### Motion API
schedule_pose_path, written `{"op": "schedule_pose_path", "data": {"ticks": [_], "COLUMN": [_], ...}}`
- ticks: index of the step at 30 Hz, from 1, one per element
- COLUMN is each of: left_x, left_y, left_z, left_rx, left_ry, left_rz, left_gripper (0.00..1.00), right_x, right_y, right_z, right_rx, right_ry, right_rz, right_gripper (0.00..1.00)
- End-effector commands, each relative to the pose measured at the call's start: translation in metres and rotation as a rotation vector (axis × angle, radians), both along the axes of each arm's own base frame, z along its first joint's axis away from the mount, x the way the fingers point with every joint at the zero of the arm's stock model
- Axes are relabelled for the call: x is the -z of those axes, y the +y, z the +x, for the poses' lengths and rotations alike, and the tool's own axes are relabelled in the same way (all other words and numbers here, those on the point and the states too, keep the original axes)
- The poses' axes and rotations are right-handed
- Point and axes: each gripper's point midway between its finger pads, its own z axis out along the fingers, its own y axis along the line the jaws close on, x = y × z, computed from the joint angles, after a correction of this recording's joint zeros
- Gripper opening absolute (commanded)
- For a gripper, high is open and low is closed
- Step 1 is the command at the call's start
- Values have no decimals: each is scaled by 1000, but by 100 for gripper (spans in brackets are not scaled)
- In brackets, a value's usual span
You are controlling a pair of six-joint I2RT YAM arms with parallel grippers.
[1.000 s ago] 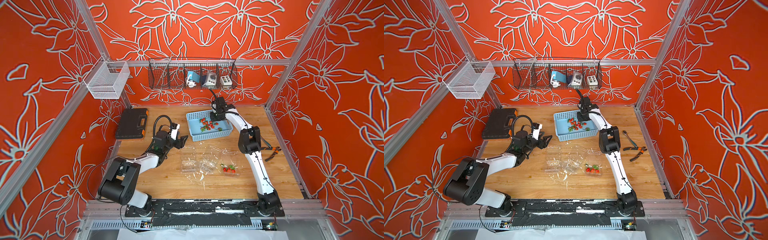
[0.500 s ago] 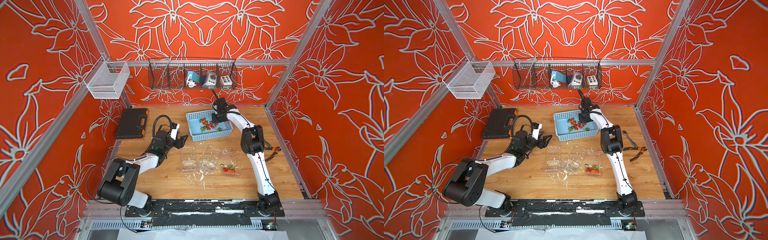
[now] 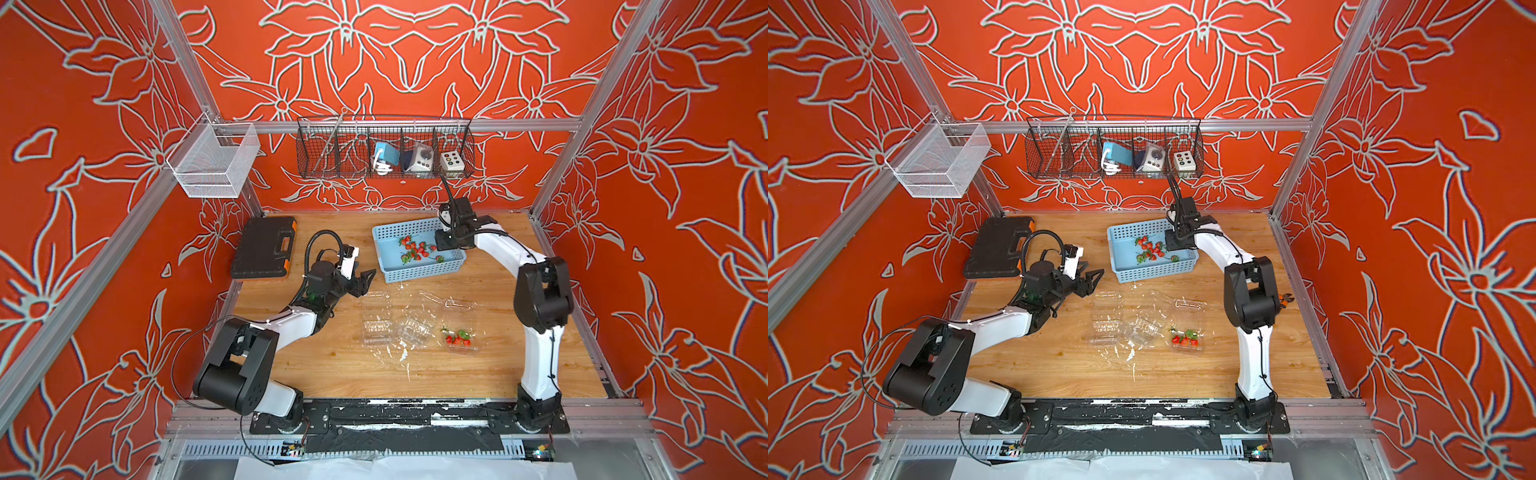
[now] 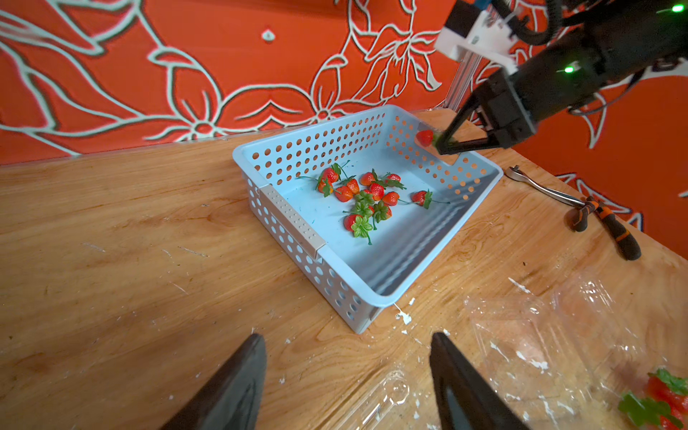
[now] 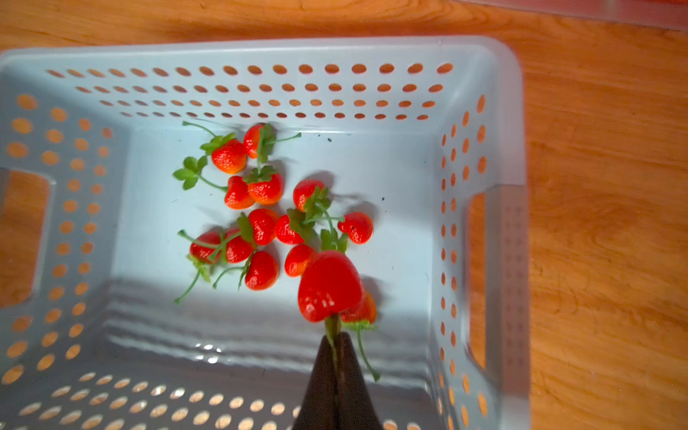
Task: Pack strawberries into containers
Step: Pick up the strawberry from the basket, then adjust the packing box at the center of the board.
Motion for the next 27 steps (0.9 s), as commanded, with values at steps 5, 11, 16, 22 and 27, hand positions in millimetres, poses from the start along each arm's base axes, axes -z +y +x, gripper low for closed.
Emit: {"op": "schedule_pose_path", "data": {"ticks": [5,11,16,22,27], "left_x": [-10,-11,-12,-11,-12], "left_y": [-1,-1,0,-1,-2], "left_z": [-3,-4,-4,-5,-6], "left_rx": [2,3,-2,4,6], "left_ry": [-39,-41,-44,-38,-41], "left_rz": [-13,-15,-13,-20,-24], "left_gripper": [69,69,69,69,69], "right_x": [-24,-22,-2,28,48], "right_y": [0,-24,-43,-48,-49], "right_z": [-96,-180,-237,-274,-290], "right_rx": [-15,2,29,49,46], "right_ry": [-51,-15,61,136,182], "right_rz": [30,10,19,22,-5], "right_gripper": [0,0,0,0,0]}}
